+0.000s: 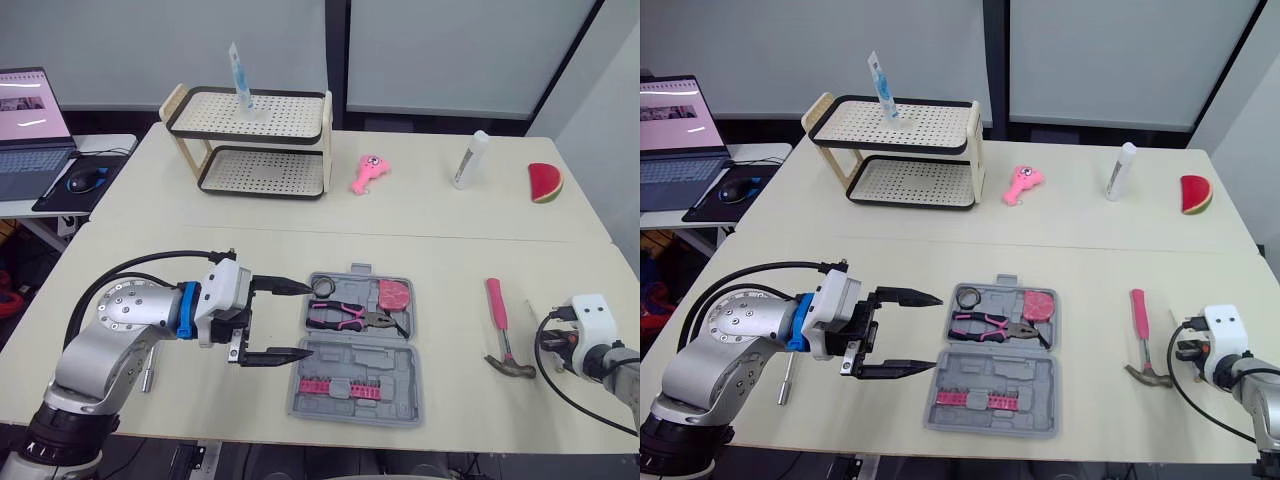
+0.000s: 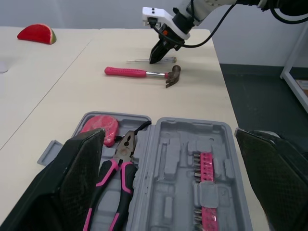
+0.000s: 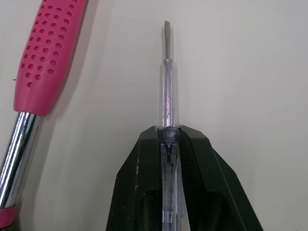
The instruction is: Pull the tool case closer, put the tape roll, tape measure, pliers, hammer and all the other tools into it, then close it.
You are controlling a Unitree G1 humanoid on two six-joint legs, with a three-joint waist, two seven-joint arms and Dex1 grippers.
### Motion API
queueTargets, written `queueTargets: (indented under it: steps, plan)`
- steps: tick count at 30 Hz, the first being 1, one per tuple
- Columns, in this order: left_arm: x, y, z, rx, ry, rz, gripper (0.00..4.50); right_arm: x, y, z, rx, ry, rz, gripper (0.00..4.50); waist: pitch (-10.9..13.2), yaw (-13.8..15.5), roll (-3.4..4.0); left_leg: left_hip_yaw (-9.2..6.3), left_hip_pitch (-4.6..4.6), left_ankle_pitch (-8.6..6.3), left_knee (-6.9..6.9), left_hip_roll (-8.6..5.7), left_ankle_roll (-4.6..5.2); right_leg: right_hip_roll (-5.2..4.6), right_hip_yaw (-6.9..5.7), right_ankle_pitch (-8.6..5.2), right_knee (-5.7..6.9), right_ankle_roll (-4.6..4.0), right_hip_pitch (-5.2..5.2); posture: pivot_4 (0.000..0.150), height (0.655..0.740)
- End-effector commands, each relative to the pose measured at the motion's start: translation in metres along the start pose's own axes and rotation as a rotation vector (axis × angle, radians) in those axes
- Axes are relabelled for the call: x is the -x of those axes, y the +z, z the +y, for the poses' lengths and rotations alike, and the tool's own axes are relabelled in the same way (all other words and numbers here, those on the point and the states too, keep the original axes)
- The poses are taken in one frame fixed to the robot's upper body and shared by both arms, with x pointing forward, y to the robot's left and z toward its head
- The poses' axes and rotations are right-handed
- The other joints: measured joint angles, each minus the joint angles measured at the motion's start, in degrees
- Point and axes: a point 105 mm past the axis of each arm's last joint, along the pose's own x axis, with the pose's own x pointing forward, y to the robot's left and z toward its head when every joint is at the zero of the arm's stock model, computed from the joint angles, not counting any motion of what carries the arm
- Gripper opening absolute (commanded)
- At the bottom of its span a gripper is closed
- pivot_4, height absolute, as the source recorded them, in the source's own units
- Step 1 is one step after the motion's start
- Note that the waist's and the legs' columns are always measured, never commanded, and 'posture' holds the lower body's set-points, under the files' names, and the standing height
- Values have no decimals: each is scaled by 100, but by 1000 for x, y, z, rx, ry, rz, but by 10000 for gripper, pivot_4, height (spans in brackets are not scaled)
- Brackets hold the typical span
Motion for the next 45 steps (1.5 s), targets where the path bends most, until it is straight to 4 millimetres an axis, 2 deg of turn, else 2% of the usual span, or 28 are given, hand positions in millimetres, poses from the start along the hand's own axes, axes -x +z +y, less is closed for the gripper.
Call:
queueTargets:
  steps: [1,6,9,12,19,23,33,45]
  plan:
    - [8,4,3,-42,26,13,45000,19,21,-8,14,-45,-93,2678,2,-4,5,0,-1,0,0,0,0,0,1,0,0,0,-1,1500,7350]
    - [13,-1,2,-39,38,24,45000,55,50,8,65,-16,-185,2678,2,-14,24,0,0,0,-2,1,0,0,0,0,3,0,-2,1500,7350]
    - [16,-4,3,-39,44,38,45000,69,57,38,66,66,-206,2677,2,-22,24,-1,3,0,-1,4,0,6,2,0,4,0,-2,1500,7350]
    - [19,-6,3,-40,43,51,45000,78,55,64,52,117,-203,2677,2,-8,23,-10,1,0,-4,6,0,9,-3,-1,3,-1,-3,1500,7350]
    - [17,-7,0,-44,23,63,45000,80,39,134,-36,265,-176,2677,1,-5,22,-18,-49,1,-1,4,-1,6,-11,0,0,-3,-46,1500,7350]
    - [13,-6,-3,-44,3,56,45000,68,28,155,-89,258,-140,2677,-1,-13,23,-20,-81,2,3,3,-1,6,-15,1,10,-5,-80,1500,7350]
    - [6,-5,-5,-47,-11,48,45000,33,18,159,-172,109,-131,2676,-5,-50,23,-19,-77,3,4,3,-1,5,-14,1,18,-5,-81,1500,7350]
    - [4,-6,-6,-48,-10,43,45000,16,16,165,-241,109,-120,2676,-7,-72,24,-20,-76,3,5,3,-1,5,-15,1,24,-6,-82,1500,7350]
